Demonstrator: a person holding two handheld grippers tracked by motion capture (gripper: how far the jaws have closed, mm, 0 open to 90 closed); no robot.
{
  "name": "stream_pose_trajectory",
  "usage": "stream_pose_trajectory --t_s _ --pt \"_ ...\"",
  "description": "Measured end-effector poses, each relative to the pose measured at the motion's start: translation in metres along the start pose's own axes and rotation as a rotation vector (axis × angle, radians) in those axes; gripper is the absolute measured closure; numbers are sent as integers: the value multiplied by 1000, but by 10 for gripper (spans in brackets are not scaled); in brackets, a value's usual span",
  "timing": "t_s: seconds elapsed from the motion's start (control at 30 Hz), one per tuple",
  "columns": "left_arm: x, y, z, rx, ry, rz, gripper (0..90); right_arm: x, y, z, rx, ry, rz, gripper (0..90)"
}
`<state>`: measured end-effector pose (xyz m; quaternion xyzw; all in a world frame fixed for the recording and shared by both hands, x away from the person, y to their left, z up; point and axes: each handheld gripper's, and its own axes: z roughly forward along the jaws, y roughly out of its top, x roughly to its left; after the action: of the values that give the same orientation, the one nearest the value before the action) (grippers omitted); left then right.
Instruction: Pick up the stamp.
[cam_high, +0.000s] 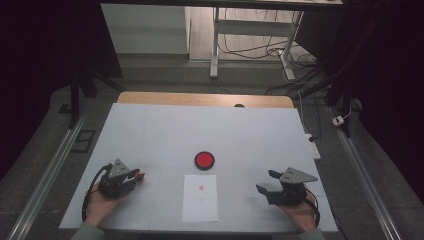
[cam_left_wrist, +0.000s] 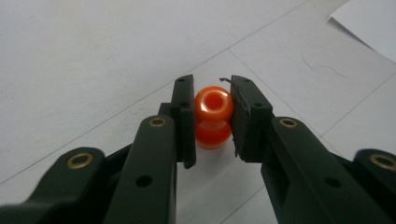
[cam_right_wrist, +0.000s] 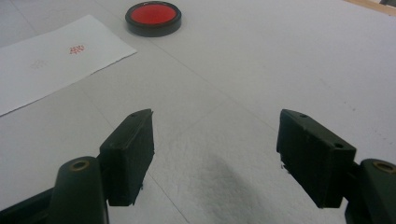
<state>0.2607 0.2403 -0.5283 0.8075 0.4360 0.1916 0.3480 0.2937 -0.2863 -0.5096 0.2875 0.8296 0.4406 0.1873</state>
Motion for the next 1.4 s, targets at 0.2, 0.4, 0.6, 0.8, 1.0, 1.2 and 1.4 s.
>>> stream_pose_trajectory --t_s 0.2,0.4,0.6,0.8,1.0,1.2,1.4 --pt "0 1 -4 -28 -9 -10 723 0 0 0 -1 -3 -4 273" --pt "-1 3 -7 -46 -18 -7 723 1 1 0 4 -11 -7 274" --pt "-4 7 -13 -88 -37 -8 723 0 0 0 0 -6 -3 274" --pt "-7 11 -17 -126 -64 -12 723 1 1 0 3 -13 -4 276" --pt "-9 16 -20 -153 -84 -22 723 1 1 1 1 -8 -4 276" --pt "-10 24 -24 -179 -101 -22 723 1 1 1 4 -12 -6 277" --pt "-10 34 -29 -208 -104 -22 722 1 1 1 1 -15 -6 277"
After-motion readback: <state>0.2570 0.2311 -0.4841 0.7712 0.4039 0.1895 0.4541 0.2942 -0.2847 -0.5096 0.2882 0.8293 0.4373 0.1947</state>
